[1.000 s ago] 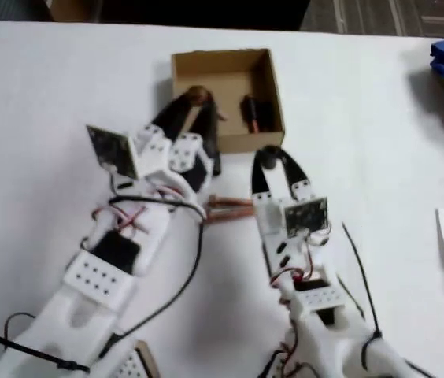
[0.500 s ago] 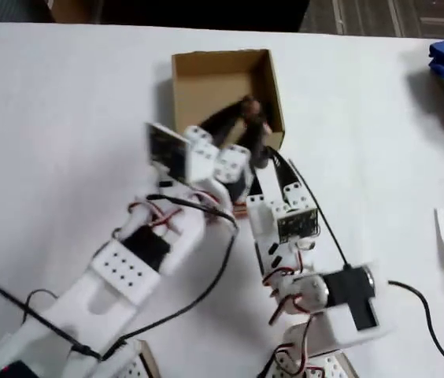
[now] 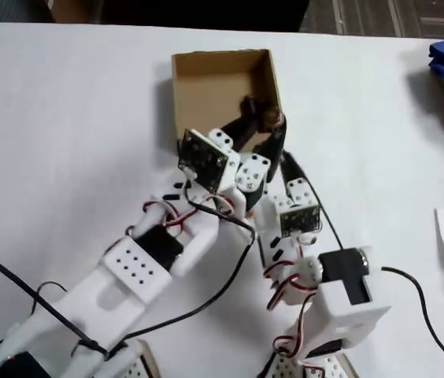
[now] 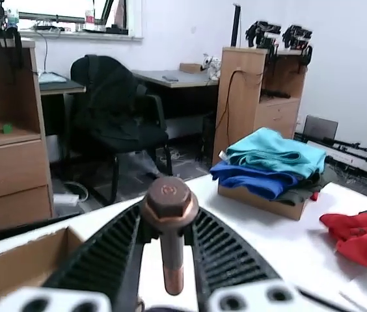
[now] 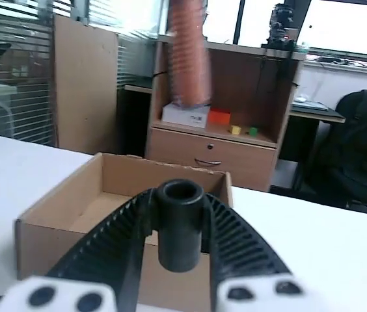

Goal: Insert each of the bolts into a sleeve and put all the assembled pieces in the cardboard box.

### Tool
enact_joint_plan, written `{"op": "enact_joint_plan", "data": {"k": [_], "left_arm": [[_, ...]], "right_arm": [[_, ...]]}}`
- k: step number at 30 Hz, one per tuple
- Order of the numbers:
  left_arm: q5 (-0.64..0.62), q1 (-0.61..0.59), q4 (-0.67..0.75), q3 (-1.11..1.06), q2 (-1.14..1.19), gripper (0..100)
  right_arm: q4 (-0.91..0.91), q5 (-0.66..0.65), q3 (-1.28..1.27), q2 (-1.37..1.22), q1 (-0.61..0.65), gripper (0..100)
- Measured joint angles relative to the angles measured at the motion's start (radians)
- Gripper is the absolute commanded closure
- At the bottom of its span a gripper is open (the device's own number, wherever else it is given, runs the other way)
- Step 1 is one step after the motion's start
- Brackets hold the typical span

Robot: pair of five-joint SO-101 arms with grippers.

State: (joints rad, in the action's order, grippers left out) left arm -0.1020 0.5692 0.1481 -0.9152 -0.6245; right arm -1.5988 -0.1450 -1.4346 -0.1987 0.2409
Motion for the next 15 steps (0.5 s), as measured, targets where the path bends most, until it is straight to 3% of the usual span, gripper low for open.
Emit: {"op": "enact_joint_plan", "data": {"k": [9, 15], "left_arm": [[0.0, -0.017, -0.061, 0.0, 0.002, 97], [0.0, -0.044, -0.063, 0.0, 0.002, 97]], "right_arm": [[0.0, 0.0, 0.009, -0.018, -0.005, 97.8], [-0.02, -0.104, 0.011, -0.028, 0.0, 97.8]]}}
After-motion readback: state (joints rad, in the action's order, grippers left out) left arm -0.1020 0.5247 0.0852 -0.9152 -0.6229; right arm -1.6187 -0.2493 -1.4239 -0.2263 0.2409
